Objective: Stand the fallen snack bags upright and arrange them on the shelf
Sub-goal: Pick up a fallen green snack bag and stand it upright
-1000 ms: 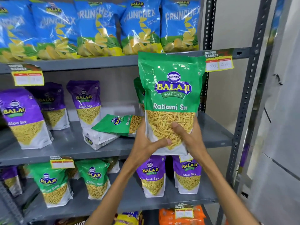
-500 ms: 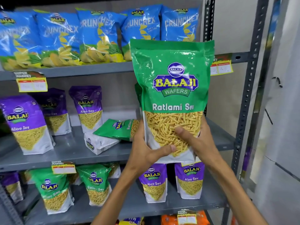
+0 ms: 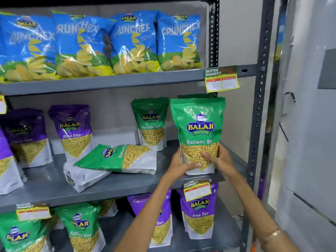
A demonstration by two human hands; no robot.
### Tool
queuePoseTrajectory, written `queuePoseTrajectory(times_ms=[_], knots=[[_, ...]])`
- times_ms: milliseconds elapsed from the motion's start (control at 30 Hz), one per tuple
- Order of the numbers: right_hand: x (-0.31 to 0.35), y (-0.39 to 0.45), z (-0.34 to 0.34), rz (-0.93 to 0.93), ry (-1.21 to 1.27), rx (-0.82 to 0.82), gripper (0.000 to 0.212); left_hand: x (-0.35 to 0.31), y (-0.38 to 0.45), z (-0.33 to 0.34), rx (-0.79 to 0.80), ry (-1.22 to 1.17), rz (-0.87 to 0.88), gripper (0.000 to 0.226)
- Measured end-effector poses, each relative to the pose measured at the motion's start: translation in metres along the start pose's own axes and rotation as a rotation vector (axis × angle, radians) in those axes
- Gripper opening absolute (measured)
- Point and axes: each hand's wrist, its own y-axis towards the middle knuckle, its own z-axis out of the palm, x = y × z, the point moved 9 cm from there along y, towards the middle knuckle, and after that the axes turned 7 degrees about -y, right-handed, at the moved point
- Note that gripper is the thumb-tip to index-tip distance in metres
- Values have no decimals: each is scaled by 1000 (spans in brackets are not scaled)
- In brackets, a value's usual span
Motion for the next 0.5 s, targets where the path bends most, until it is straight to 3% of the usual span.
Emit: queuePoseTrajectory(times_ms=[200,500], knots=[[-27,47,-22,52,-46,57,49,14,40,26,-15,-2,2,81],[-51,57,-27,18,-197,113,76,24,53,30,-11,12,15,79]])
